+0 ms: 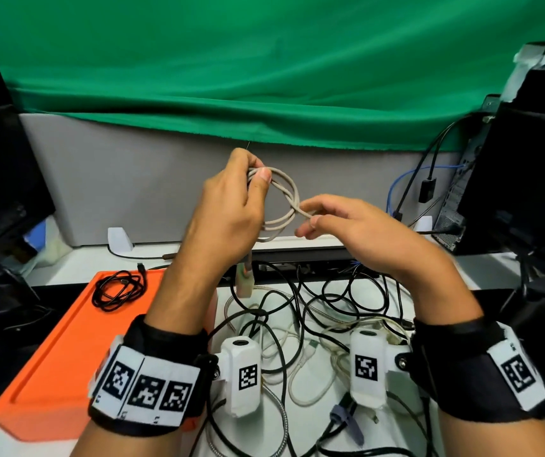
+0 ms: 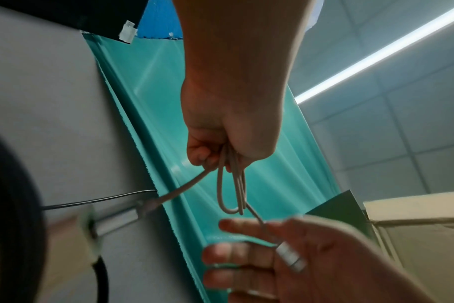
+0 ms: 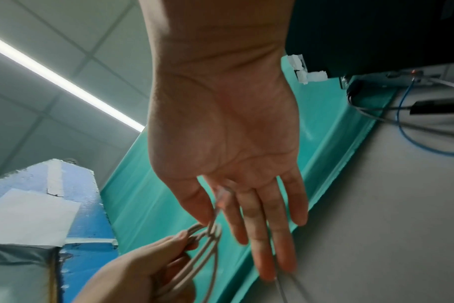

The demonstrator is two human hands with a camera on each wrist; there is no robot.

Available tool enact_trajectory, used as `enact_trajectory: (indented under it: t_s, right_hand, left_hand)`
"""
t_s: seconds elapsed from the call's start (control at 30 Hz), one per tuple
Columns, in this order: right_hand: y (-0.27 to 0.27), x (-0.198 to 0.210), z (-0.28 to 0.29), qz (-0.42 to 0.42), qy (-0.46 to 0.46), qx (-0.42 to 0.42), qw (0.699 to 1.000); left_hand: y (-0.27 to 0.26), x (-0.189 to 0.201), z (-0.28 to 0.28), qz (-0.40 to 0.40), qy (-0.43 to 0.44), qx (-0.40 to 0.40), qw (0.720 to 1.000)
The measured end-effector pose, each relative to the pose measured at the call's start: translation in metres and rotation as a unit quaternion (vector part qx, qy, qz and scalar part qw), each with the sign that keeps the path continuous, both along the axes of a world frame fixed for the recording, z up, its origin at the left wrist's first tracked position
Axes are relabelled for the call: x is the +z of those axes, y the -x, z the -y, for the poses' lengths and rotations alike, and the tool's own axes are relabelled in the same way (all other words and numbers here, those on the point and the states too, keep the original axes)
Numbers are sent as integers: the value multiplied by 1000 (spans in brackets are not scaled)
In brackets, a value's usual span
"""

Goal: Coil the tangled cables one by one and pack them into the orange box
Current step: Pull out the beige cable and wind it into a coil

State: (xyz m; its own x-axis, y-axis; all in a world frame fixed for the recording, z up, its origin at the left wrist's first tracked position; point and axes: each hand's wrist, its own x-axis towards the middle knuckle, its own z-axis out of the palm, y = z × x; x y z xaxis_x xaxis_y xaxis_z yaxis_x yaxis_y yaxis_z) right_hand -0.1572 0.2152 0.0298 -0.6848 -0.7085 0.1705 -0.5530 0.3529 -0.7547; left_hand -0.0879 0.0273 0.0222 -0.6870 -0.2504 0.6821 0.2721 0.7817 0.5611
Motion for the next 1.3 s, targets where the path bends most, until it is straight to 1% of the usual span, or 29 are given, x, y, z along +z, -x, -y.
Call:
enact_trajectory:
  t_s: [0.07,0.13,0.23,0.33,0.43,0.57,0.6,0.63,0.7,0.77,0.8,0.83,0.87,0.9,0.97,1.0,1.03,1.07,1.13,1.17,1.23,1.3]
  right_hand:
    - [-5,3,2,30,27,7,999]
    - [-9,3,4,73,94,20,993]
    - [-10,-3,9,176,167,52,969]
    - [-9,-13,17,270,204,110,935]
    - [-14,-17,24,316,214,145,913]
    - [-18,-17,29,321,222,145,909]
    - [-17,-16,30,316,234,135,910]
    - [-16,-14,29,310,253,120,909]
    - [-10,-10,27,287,315,80,901]
    - [-5,-6,23,267,393,46,879]
    - [-3,-4,20,264,427,36,864]
    - [-1,-3,17,265,450,30,852]
    - [0,-3,15,263,459,24,848]
    - [1,-3,14,259,458,16,850]
    - [1,-7,14,244,435,-1,867]
    - [1,-9,15,239,422,-4,874]
    - [0,-10,16,237,412,-2,880]
    - [-1,-11,18,238,407,4,882]
    - [-4,-10,22,245,412,18,877]
    - [-6,-9,23,250,421,25,871]
    - [-7,-7,26,252,429,27,867]
    - [-8,-8,24,229,412,11,882]
  left_hand:
    - [-1,1,-5,3,16,1,1000]
    - [-4,4,-7,-11,6,-13,1000]
    - [-9,10,-5,-30,-57,-56,996]
    - [-11,13,-2,-22,-84,-84,993]
    - [-11,13,2,1,-95,-112,989]
    - [-13,15,12,7,-130,-141,981]
    - [-15,16,15,17,-140,-140,980]
    - [-17,17,16,42,-147,-139,978]
    - [-22,16,19,142,-154,-160,965]
    - [-25,12,19,266,-135,-195,934]
    - [-25,9,17,306,-126,-213,919]
    - [-23,5,16,319,-130,-229,911]
    - [-19,3,15,307,-151,-240,909]
    - [-16,2,15,281,-183,-245,910]
    - [-14,2,17,233,-237,-244,911]
    - [-13,3,18,229,-241,-244,911]
    - [-13,2,19,243,-227,-243,912]
    - [-13,1,18,268,-191,-233,915]
    - [-13,-2,14,314,-122,-216,917]
    - [-11,-4,11,316,-112,-213,918]
    - [-6,-6,8,299,-144,-220,917]
    - [-4,-7,10,278,-198,-241,909]
